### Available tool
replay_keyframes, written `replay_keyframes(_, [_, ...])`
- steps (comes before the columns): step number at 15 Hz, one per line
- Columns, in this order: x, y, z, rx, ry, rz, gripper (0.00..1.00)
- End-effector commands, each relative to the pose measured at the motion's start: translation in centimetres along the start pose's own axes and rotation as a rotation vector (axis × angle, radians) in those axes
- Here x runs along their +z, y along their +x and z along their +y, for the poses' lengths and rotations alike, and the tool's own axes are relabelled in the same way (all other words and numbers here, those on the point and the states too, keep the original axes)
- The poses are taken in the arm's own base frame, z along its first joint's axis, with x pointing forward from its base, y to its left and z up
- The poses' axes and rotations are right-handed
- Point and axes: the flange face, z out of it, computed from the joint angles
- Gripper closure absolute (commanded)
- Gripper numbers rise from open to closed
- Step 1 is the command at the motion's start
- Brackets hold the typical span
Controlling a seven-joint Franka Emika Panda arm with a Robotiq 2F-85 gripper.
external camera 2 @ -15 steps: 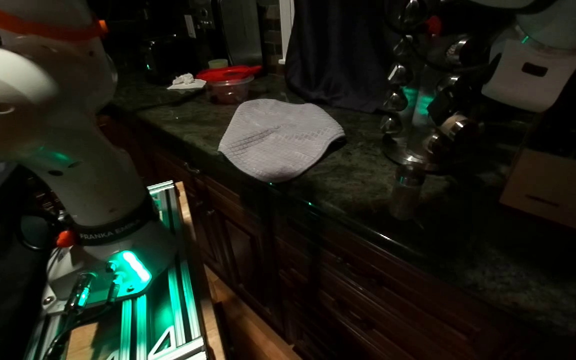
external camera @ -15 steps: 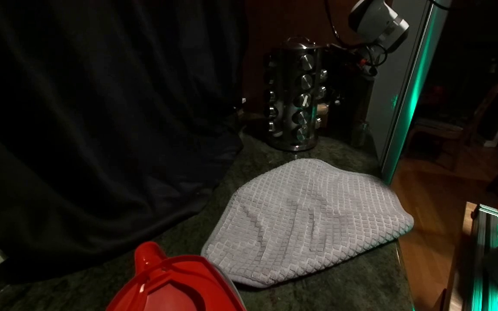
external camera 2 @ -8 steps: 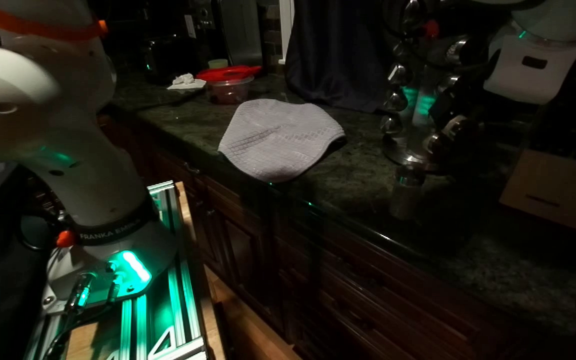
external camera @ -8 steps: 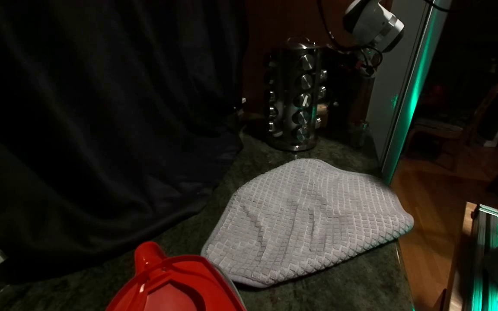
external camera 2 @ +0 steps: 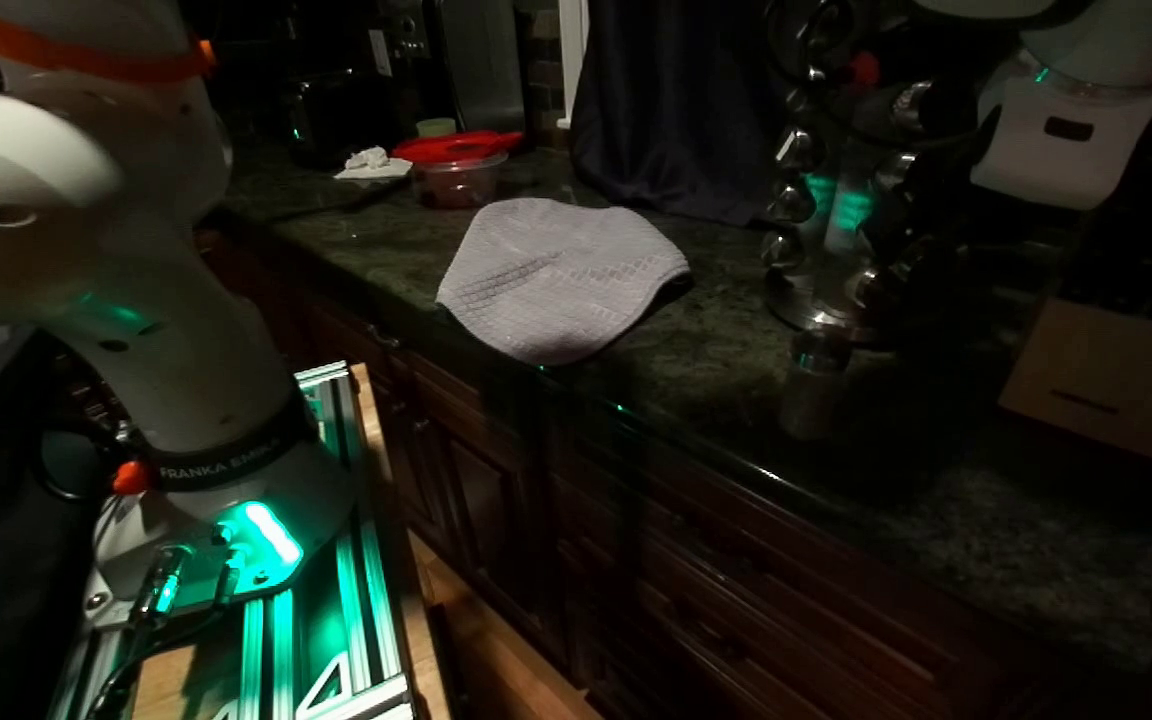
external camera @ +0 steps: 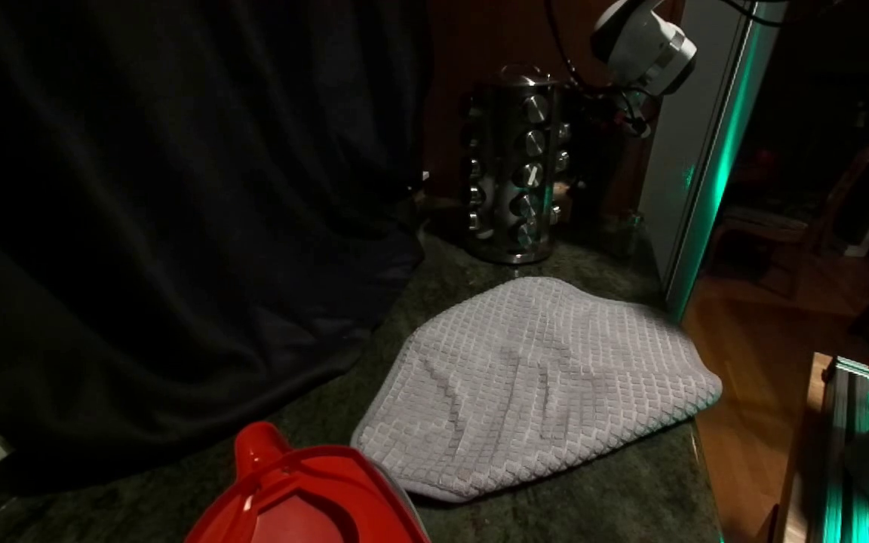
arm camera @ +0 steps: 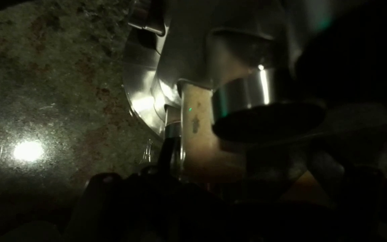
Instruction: Remove one container from the seasoning rack and put it on the counter
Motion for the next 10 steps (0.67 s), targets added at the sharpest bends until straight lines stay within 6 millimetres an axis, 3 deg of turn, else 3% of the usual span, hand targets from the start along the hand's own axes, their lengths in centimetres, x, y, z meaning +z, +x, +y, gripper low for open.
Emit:
replay_keyframes(1, [0.67, 0.25, -0.78, 0.005, -0.025, 0.049, 0.00])
replay_keyframes(10, [1.45, 0.41, -1.60, -0.011, -0.081, 0.083, 0.00])
